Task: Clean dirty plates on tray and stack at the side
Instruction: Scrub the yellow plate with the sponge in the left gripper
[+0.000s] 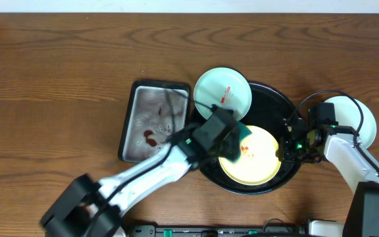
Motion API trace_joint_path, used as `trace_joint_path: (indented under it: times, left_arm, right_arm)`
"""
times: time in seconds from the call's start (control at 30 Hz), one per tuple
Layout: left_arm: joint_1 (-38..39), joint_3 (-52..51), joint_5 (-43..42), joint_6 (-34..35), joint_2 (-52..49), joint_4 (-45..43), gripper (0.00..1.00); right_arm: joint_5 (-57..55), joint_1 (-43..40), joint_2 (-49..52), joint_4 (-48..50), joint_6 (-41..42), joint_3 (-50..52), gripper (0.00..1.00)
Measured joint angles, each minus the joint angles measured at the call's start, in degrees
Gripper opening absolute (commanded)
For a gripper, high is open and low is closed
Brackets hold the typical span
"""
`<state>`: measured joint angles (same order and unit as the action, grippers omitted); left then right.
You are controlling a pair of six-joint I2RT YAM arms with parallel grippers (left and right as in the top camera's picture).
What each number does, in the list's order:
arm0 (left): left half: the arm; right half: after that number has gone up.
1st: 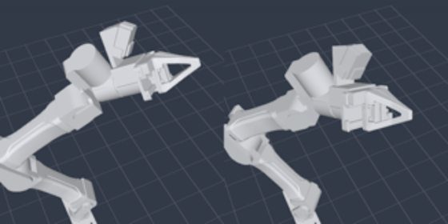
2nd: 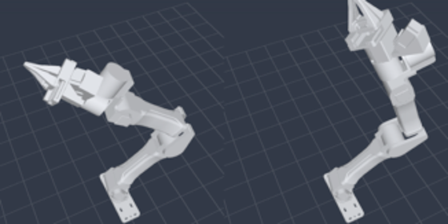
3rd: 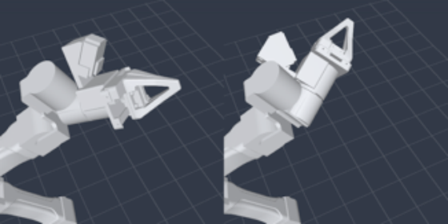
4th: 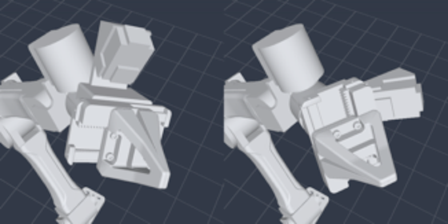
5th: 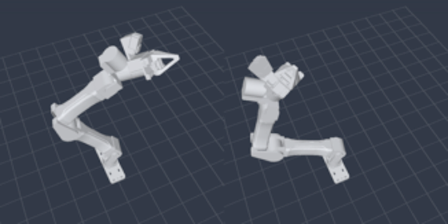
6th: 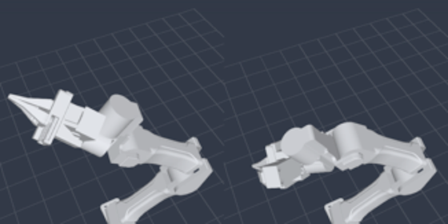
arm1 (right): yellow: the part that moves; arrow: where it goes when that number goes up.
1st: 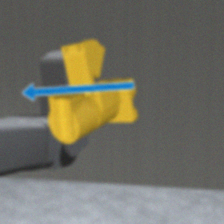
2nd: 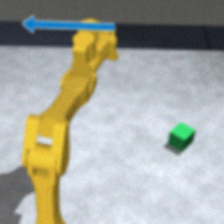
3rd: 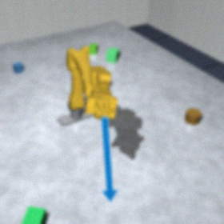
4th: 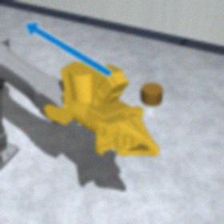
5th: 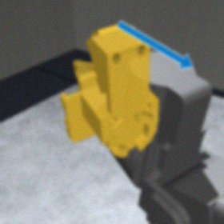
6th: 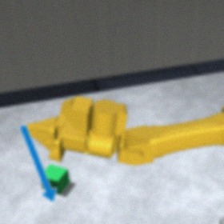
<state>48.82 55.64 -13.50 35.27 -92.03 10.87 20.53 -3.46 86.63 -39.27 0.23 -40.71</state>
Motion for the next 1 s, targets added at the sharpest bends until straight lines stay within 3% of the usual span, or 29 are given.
trace_joint_path:
  times: [0.17, 0.43, 0.6, 1.0]
  left_arm:
    - [0.44, 9.31, -4.50, -1.68, -6.51, 2.27, 0.07]
    - [4.83, 10.51, -7.34, -2.14, -15.87, -1.51, 0.07]
    - [6.67, 10.54, -4.46, -2.27, -18.88, -1.70, 0.08]
    - [2.47, 12.66, 5.79, -0.55, -17.40, 11.13, 0.07]
  right_arm:
    - [0.00, 0.00, 0.00, 0.11, 0.00, 0.02, 0.01]
    - [0.00, 0.00, 0.00, 0.26, 0.00, 0.02, 0.01]
    - [-0.31, 0.00, 0.20, 0.26, -0.02, 0.26, 0.01]
    - [0.37, 0.55, 0.37, 0.22, 0.00, 0.39, 0.01]
